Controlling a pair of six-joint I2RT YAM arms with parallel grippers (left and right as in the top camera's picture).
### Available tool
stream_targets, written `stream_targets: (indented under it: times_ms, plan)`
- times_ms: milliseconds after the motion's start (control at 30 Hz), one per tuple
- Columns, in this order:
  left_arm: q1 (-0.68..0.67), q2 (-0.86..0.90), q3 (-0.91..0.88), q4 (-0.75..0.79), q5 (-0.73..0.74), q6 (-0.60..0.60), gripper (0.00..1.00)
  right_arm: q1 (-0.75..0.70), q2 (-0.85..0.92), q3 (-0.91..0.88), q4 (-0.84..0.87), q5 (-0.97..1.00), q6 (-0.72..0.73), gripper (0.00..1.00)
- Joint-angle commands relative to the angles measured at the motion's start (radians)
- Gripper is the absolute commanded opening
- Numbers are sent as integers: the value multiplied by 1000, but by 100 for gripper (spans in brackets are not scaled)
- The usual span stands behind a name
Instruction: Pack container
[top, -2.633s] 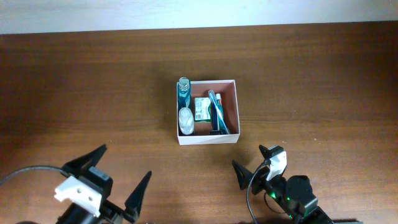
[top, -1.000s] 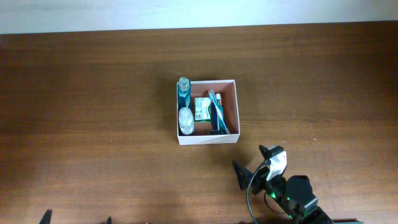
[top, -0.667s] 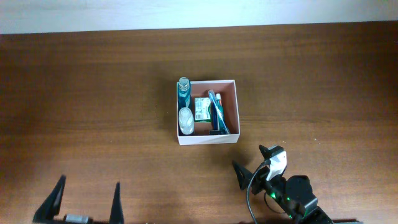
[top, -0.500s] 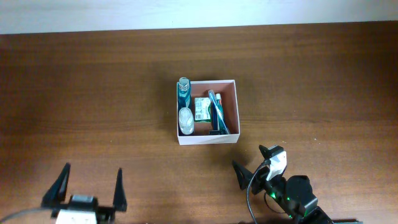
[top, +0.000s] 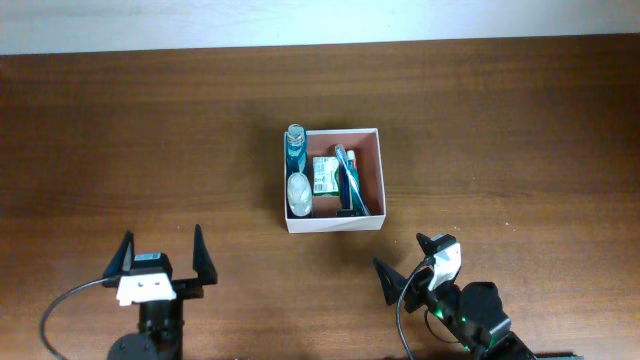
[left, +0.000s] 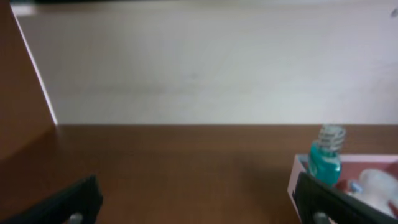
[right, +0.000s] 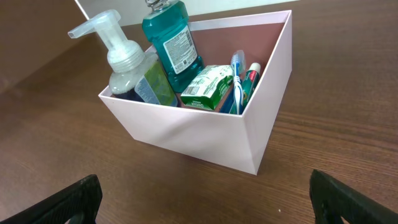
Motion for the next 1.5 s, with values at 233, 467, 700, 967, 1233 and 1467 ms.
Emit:
stream_targets:
  times_ms: [233,467,700,967,1233,1467]
  plan:
    - [1,-1,-153,90,0,-22,100,2,-3,-5,-4,-5,8,98]
    - [2,-1,-230,139,48,-25,100,2,-3,-5,-4,-5,8,99]
    - [3,-1,-249,145,48,-50,100,2,-3,-5,-4,-5,8,98]
    - [20,29,-249,143,29,-46,100,2,-3,-5,-4,-5,8,98]
    - [34,36,-249,145,21,-39,100,2,-3,-5,-4,-5,8,98]
    - [34,36,-249,145,22,-39,100,2,-3,-5,-4,-5,8,98]
